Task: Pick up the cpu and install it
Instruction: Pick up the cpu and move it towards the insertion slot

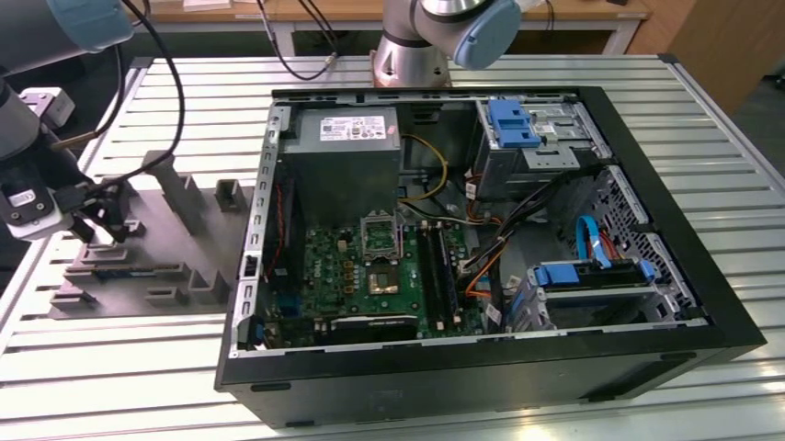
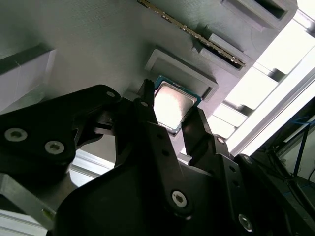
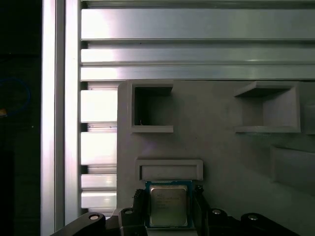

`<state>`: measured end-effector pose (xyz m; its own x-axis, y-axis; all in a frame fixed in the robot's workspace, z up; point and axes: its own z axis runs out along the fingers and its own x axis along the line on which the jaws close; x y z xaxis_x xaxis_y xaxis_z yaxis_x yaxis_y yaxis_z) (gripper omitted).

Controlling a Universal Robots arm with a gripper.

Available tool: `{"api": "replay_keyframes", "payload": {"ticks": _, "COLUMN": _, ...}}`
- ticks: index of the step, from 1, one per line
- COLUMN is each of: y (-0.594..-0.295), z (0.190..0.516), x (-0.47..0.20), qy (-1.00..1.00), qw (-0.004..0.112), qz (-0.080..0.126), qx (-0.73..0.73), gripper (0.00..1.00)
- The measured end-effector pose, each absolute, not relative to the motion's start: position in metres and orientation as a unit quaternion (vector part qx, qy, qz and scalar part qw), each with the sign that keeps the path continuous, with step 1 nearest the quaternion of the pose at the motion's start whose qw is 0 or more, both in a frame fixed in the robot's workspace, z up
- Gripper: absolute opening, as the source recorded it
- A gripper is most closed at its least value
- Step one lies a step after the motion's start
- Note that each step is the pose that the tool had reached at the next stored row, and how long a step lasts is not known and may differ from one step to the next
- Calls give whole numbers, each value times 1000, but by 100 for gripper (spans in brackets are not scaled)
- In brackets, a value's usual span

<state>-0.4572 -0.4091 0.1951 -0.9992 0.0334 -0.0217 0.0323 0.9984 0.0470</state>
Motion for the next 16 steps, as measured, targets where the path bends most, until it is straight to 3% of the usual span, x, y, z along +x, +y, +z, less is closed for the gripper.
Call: {"api": "replay_keyframes", "payload": {"ticks": 16, "y": -409, "z": 203, "x": -457, "qy": 1000, "qw": 11, "qz": 23, "qx": 16, "gripper": 47}}
